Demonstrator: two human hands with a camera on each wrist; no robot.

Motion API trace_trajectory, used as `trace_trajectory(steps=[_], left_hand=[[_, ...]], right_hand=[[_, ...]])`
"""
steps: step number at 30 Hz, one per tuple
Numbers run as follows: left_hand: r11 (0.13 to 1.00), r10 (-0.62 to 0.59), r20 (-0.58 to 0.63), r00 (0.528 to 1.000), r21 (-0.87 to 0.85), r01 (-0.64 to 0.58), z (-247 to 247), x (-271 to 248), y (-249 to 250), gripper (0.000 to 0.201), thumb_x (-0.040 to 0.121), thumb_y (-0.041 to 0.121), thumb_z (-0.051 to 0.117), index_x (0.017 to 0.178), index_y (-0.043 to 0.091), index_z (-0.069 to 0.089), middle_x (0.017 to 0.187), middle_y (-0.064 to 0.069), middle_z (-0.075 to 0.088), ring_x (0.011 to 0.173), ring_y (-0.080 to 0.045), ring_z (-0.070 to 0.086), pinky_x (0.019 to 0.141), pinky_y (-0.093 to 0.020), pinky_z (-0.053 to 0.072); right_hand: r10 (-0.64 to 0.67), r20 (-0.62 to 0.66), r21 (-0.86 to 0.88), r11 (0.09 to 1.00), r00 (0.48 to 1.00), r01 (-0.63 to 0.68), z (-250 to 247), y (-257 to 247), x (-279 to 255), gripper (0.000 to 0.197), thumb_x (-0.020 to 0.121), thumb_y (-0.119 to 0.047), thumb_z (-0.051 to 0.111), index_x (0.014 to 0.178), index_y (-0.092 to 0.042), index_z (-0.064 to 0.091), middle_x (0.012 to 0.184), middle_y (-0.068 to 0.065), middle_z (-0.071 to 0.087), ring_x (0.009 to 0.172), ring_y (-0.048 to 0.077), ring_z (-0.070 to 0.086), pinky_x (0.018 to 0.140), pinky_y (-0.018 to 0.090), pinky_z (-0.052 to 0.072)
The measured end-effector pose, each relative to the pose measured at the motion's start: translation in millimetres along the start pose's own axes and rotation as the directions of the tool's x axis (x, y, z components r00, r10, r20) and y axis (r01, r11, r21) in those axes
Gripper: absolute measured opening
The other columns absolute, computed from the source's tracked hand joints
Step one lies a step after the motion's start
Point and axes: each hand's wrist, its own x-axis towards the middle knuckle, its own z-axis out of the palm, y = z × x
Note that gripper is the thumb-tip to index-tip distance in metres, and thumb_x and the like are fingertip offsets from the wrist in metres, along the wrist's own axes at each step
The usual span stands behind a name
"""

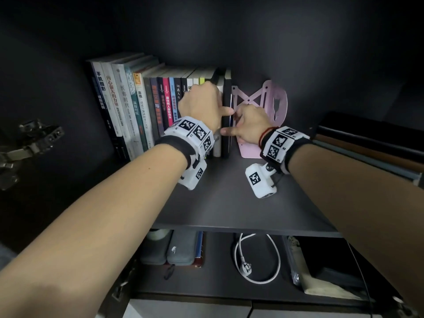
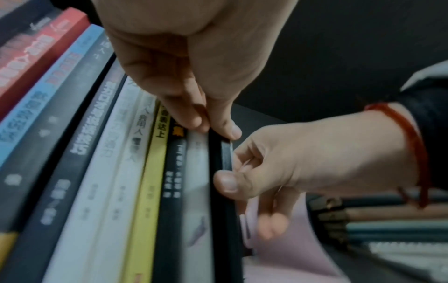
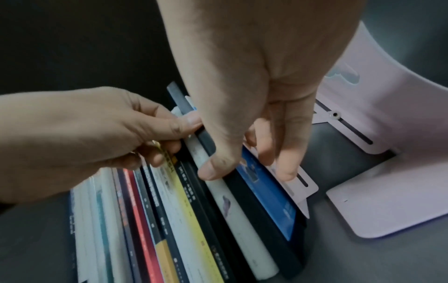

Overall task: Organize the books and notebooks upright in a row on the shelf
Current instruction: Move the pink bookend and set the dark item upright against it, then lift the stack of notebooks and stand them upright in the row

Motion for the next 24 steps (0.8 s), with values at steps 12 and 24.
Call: trace_trajectory(steps=[12, 24], left_hand=[[0.996, -0.041, 0.04, 0.998, 0.083, 0.038, 7, 0, -5, 0.042, 0.077, 0.059, 0.079, 0.094, 0.021, 0.077, 0.101, -0.004, 0.074, 0.097, -0.03, 0.07, 0.076, -0.036, 0.053], [0.97, 0.066, 0.11, 0.992, 0.225, -0.089, -2, -17, -2, 0.018, 0.086, 0.032, 0.079, 0.093, 0.016, 0.073, 0.097, -0.007, 0.072, 0.091, -0.032, 0.07, 0.068, -0.036, 0.047]], right_hand=[[-0.078, 0.06, 0.082, 0.994, 0.995, 0.073, -2, 0, -1, 0.034, 0.095, -0.032, 0.071, 0.072, -0.008, 0.064, 0.08, 0.019, 0.075, 0.06, 0.033, 0.073, 0.066, 0.044, 0.065], [-0.017, 0.062, 0.038, 0.999, 0.998, 0.015, -20, 2, -19, 0.015, 0.099, -0.02, 0.068, 0.09, -0.009, 0.069, 0.078, 0.011, 0.075, 0.057, 0.023, 0.073, 0.063, 0.036, 0.065]])
